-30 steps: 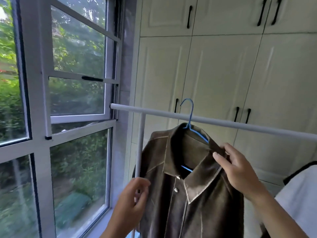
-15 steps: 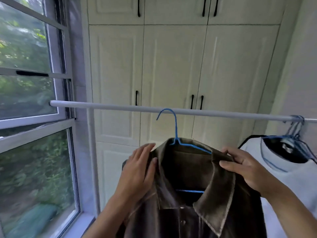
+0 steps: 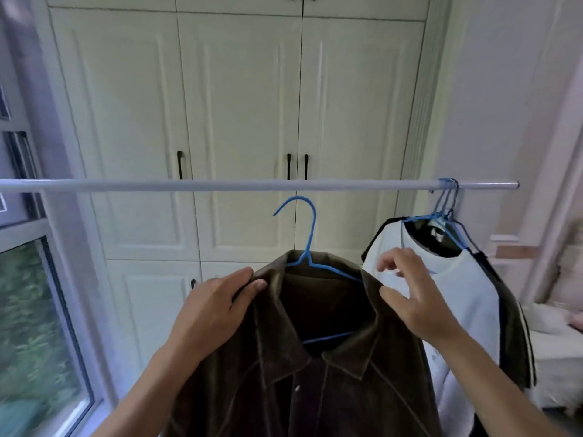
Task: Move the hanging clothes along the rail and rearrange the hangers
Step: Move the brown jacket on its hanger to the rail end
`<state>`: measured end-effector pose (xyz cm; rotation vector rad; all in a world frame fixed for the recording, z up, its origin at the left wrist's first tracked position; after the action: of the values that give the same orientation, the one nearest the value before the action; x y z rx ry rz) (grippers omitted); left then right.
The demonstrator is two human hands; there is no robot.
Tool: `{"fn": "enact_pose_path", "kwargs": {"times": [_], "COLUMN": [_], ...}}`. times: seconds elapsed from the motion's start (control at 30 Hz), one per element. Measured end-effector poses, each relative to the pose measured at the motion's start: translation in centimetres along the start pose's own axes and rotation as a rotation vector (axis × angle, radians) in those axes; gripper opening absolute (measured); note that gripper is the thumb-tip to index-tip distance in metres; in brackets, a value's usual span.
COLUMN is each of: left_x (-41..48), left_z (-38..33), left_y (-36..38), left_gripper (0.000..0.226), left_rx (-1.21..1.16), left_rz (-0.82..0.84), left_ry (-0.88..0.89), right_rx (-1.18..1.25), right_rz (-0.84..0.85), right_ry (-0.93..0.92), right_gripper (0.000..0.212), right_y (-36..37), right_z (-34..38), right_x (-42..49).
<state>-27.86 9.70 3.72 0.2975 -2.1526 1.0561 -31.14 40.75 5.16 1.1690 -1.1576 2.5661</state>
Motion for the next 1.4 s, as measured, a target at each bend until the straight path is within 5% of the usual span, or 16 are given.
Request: {"fn": "enact_pose_path", "kwargs": {"times": [0.1,0.23,0.47,0.9,1.03,1.13,1.27,1.33,1.4], "left_x": [0.0,0.2,-1.0,-2.5,-1.7,-0.8,0.6,0.9,1.0], "left_z": [-0.5,-0.2,2.2,2.8,2.4,2.7,3.2,3.7,4.1], "left_y": [0.5,-0.1,-0.8,-1.7,-3.3,-4.5,-4.8,-4.3,-3.9], "left_gripper": [0.042,0.041,0.04,0.045,0.04,0.04,0.042,0.043,0.044], "left_rx": [0.044,0.078,0.079,-0.009,-0.021,-0.058,-0.1,-0.116,-0.117], "left_rz": [0.003,-0.029,-0.034,-0.104,-0.122,-0.147,-0.146,-0.133,-0.116], "left_ry": [-0.01,-0.042,-0.163,-0.189,-0.132,-0.108,-0.112,-0.12,-0.124], "right_rx": [-0.211,-0.388,-0.182,-0.304,0.068,0.286,-0.22,-0.197,-0.135], "right_rz": [-0.269,-0.16,-0.039,0.041,0.191,0.058,0.088,0.166,0.168], "right_ry": [-0.002,0.247,0.277,-0.017,-0.132,-0.068,-0.201,-0.224,-0.25], "right_gripper": [0.032,0.028,0.034,0.018,0.027,0.005,0.027,0.05,0.052], "right_y": [0.0,4.4,7.7,12.7,11.2,7.2,7.1,8.1,8.1], "right_z": [1.2,-0.5,1.3,8.2,6.2,2.2,-1.2,-1.6,-1.1], "right_x": [-1.8,-2.4,0.3,0.9,2.5,4.5,7.2,7.2,7.1]}}
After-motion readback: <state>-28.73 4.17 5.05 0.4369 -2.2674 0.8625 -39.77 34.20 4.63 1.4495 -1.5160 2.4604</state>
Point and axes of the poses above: each hand's wrist, its own x-axis towards the middle knuckle, its own y-axis out of the palm, z = x × y, the point moved 9 cm from there along x, towards the middle knuckle, and after that the axes turned 8 degrees about -x, right-handed, at the moved point
